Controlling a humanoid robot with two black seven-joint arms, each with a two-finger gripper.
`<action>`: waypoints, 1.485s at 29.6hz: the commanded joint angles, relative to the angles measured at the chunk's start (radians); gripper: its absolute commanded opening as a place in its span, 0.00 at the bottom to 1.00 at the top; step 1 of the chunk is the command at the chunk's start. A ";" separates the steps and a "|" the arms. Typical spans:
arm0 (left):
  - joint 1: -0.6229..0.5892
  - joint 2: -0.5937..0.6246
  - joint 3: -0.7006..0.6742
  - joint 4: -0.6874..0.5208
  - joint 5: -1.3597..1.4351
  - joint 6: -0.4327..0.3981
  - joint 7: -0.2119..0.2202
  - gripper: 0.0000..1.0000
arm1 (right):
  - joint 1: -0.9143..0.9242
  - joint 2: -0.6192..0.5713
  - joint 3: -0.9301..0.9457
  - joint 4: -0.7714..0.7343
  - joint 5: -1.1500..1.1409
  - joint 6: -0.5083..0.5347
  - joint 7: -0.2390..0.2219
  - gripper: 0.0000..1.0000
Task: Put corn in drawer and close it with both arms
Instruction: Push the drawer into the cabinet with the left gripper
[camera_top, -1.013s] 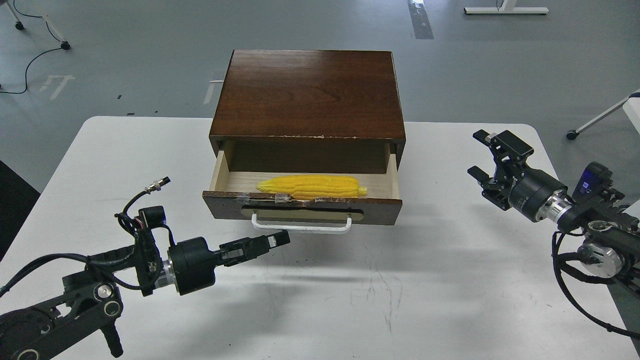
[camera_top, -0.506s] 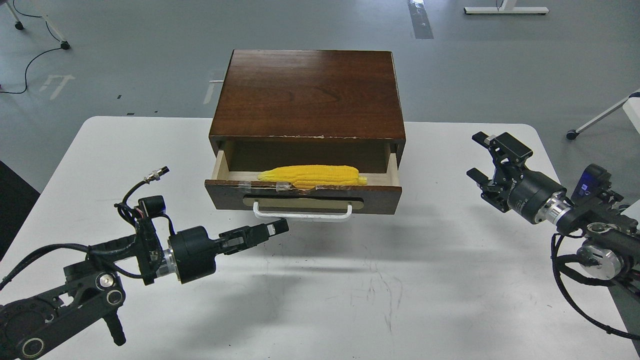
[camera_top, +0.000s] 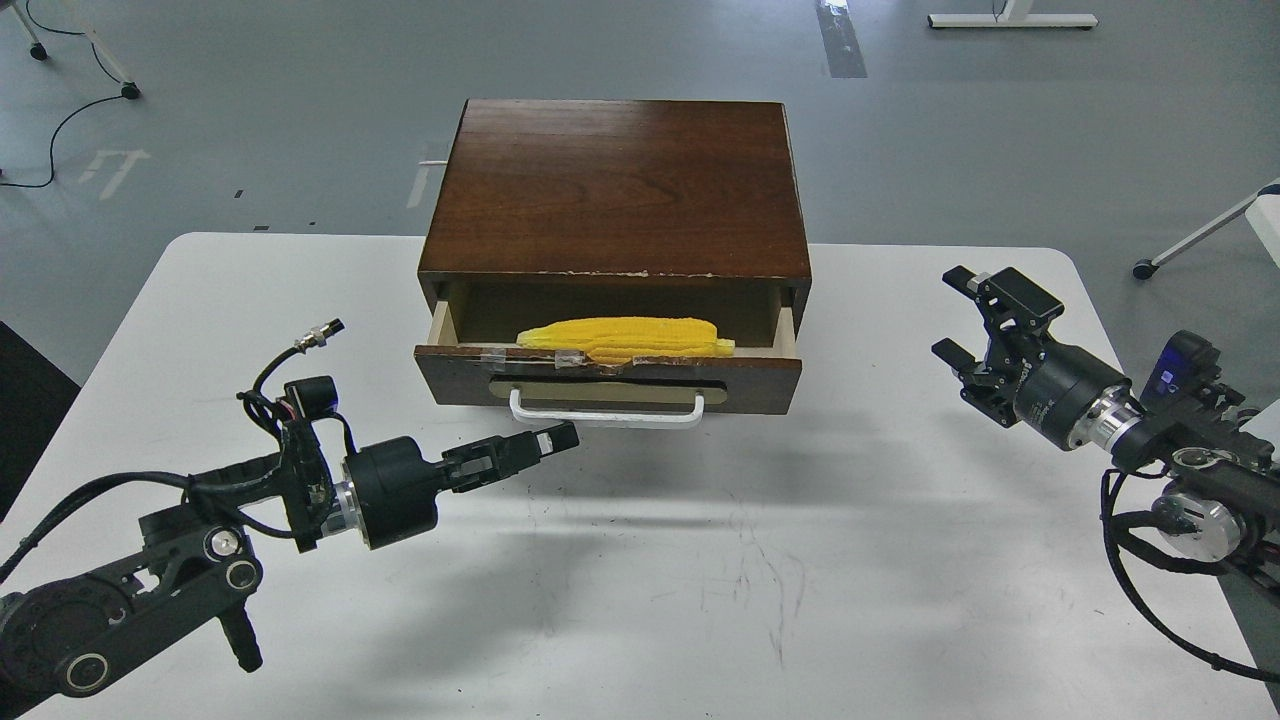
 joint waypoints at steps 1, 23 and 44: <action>-0.009 -0.001 0.000 0.012 -0.001 -0.002 -0.001 0.00 | -0.001 0.001 -0.001 -0.001 0.000 0.000 0.000 0.99; -0.052 -0.027 -0.001 0.082 -0.004 -0.008 -0.001 0.00 | -0.012 0.007 0.000 0.001 -0.002 0.000 0.000 0.99; -0.086 -0.049 -0.001 0.154 -0.029 -0.004 -0.001 0.00 | -0.019 0.007 0.000 0.001 -0.002 0.000 0.000 0.99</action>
